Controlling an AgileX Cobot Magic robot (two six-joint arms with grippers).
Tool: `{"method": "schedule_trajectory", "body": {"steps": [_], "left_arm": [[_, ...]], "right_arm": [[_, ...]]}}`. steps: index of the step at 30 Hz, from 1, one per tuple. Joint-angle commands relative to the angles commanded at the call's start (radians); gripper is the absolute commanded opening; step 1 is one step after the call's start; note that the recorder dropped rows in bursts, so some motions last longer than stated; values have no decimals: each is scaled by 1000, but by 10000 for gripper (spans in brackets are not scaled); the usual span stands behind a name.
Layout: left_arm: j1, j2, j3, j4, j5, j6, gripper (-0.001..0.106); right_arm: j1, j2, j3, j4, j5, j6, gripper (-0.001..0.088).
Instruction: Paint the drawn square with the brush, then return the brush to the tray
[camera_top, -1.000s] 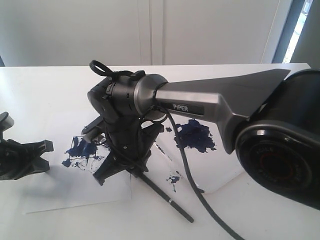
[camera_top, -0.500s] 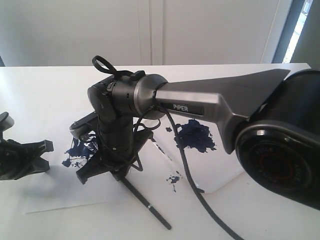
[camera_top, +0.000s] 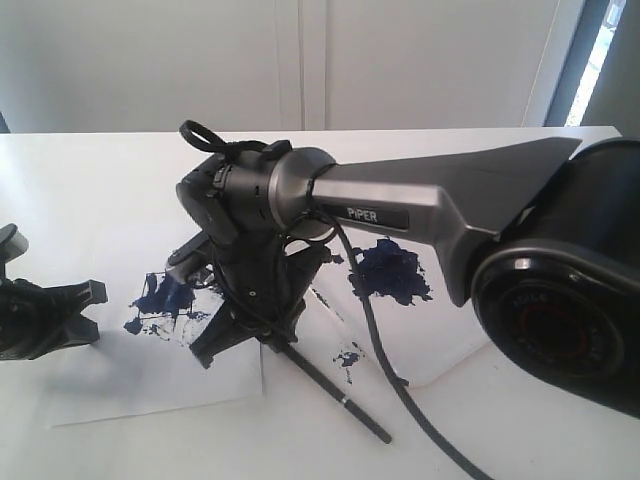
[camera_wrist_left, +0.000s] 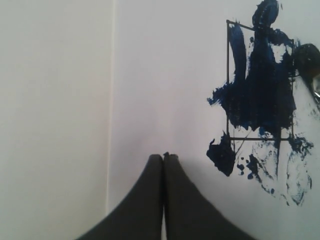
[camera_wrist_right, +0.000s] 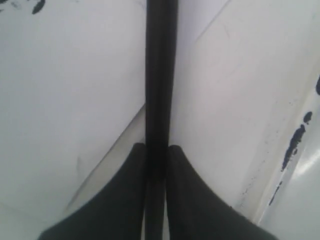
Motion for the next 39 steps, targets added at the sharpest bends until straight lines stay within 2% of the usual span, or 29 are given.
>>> {"method": "schedule_trajectory", "body": {"steps": [7, 14, 25, 26, 28, 29, 31, 34, 39], "left_arm": [[0, 0, 0, 0, -2, 0, 0], [0, 0, 0, -1, -2, 15, 0], [0, 0, 0, -1, -18, 24, 0], [0, 0, 0, -1, -18, 24, 0], [0, 0, 0, -1, -26, 24, 0], [0, 0, 0, -2, -35, 24, 0], [0, 0, 0, -5, -40, 24, 0], [0, 0, 0, -26, -40, 73, 0], [0, -1, 0, -129, -71, 190, 0]], "right_arm": [[2, 0, 0, 178, -99, -52, 0], [2, 0, 0, 211, -106, -52, 0], [2, -18, 0, 377, -115, -52, 0], [2, -31, 0, 370, -95, -52, 0], [2, -58, 0, 266, -23, -48, 0], [2, -67, 0, 145, 46, -1, 0], [2, -68, 0, -8, 101, 39, 0], [2, -111, 0, -29, 101, 28, 0], [2, -268, 12, -86, 49, 48, 0]]}}
